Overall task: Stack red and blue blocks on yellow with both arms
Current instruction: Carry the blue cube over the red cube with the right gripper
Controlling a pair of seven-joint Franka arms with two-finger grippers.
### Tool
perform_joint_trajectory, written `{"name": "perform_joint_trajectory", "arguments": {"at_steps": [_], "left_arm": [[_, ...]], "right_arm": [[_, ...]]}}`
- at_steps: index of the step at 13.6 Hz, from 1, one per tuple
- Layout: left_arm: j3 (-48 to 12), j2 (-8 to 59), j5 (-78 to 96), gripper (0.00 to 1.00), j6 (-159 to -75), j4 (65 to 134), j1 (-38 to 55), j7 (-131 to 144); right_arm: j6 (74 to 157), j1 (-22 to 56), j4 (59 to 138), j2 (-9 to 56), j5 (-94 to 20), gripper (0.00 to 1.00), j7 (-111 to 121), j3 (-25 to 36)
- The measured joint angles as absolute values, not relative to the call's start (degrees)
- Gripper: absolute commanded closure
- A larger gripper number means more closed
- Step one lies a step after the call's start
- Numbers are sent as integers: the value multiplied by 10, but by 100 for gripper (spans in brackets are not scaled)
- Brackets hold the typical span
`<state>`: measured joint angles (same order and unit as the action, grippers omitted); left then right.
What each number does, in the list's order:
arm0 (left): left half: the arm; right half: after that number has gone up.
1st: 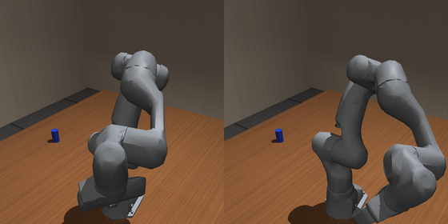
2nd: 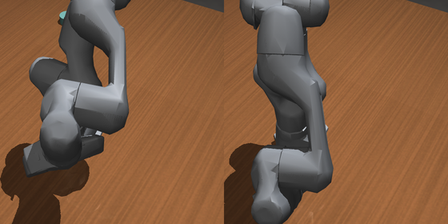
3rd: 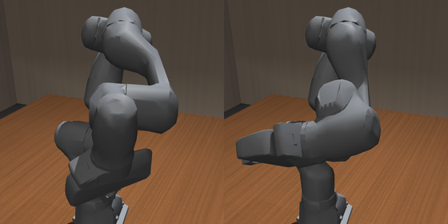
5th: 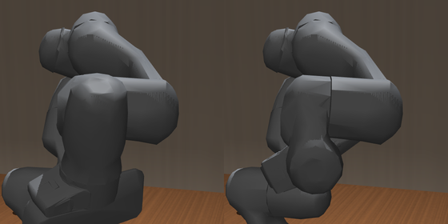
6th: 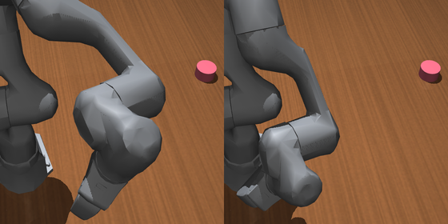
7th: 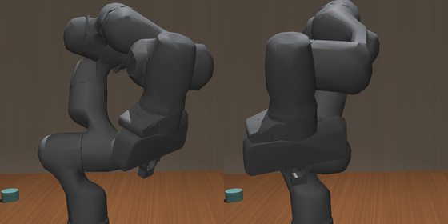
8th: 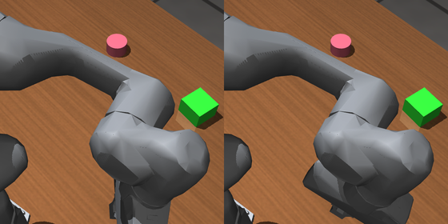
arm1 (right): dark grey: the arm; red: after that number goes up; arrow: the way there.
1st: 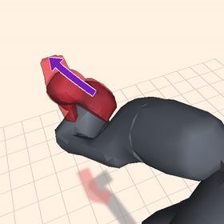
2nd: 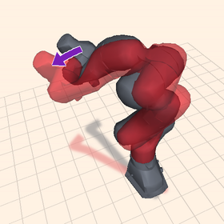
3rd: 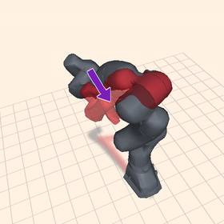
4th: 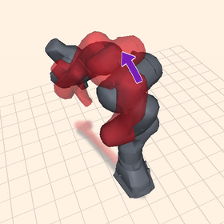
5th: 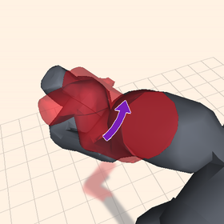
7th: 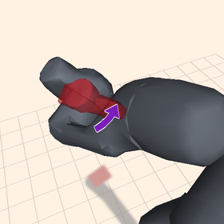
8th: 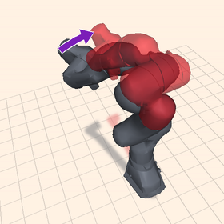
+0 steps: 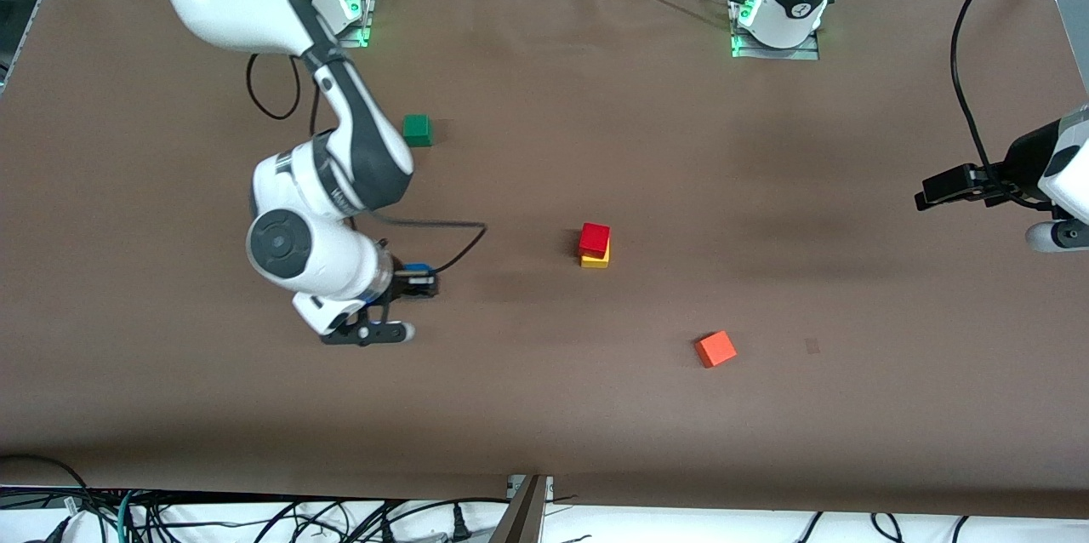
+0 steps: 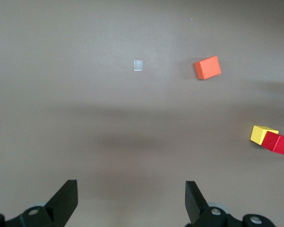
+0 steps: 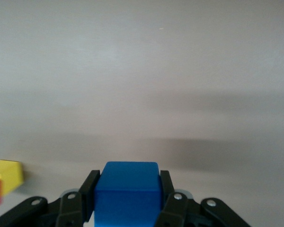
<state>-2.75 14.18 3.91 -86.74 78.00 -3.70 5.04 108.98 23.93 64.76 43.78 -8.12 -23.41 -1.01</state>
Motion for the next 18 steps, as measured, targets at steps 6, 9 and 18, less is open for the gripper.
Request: {"name": "perform_joint_trajectory", "arguments": {"at_steps": [6,9,18], "left_arm": [[-28,142,39,0,-868,780,-35,50],[-28,142,39,0,-868,780,-35,50],[-28,142,39,0,-868,780,-35,50]], "right_arm": [[1084,343,605,440,-77,77,-418,-9],[1111,381,593,455,-62,76,-491,-7],[1189,464,553,536,-46,75,-598,26]]}}
